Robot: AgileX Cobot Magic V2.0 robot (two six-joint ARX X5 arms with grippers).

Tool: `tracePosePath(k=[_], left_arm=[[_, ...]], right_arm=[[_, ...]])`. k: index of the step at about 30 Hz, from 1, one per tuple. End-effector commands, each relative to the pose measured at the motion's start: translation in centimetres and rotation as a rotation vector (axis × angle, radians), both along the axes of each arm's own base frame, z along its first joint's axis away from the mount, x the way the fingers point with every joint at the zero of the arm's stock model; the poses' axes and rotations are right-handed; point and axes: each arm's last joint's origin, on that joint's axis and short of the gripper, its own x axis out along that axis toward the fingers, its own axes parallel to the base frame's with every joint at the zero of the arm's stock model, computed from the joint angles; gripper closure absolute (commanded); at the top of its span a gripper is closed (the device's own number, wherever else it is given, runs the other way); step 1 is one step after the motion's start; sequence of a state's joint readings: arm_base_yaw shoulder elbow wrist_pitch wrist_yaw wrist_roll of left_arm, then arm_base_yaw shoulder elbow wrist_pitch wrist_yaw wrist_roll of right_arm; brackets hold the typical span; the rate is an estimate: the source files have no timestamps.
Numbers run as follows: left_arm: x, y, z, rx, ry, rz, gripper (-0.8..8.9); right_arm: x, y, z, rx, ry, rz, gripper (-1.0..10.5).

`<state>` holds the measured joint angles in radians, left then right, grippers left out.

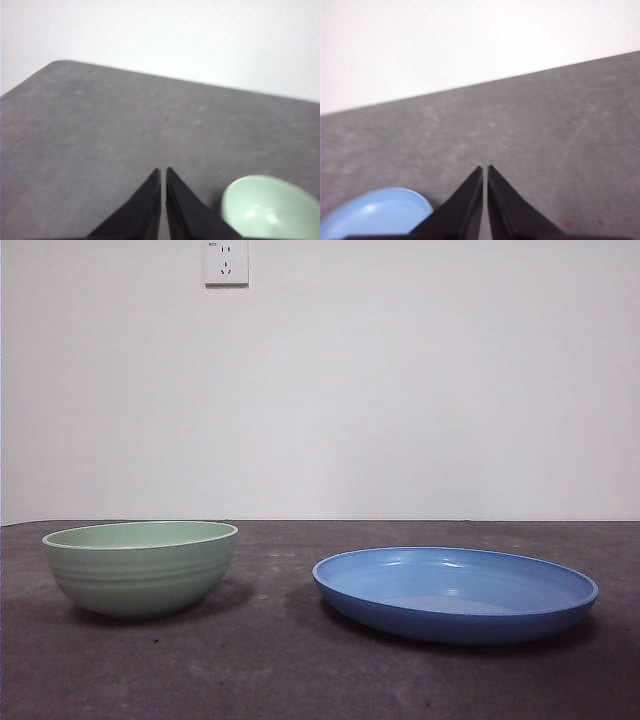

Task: Place the green bowl on the blue plate

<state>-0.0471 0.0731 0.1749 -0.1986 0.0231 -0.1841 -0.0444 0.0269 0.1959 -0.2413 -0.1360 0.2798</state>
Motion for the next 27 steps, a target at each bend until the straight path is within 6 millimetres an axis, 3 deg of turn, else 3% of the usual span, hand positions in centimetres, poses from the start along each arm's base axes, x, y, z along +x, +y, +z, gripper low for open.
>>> tracePosePath(k=[1, 15, 21, 27], left_arm=[[-0.1, -0.2, 2.0, -0.048, -0.015, -0.056, 7.96], [1.2, -1.5, 12.6, -0.075, 0.071, -0.34, 7.96], [2.7, -2.4, 14.7, -0.092, 0.147, -0.472, 7.96], [3.8, -3.7, 16.0, -0.112, 0.237, -0.63, 7.96]], right_arm=[[-0.5, 0.2, 2.0, 0.062, 0.013, 0.031, 9.4], [-0.7, 0.9, 11.4, 0.05, 0.147, 0.259, 9.4], [0.2, 1.5, 13.9, 0.043, 0.227, 0.431, 9.4], [1.0, 2.7, 15.1, 0.013, 0.281, 0.581, 9.4]])
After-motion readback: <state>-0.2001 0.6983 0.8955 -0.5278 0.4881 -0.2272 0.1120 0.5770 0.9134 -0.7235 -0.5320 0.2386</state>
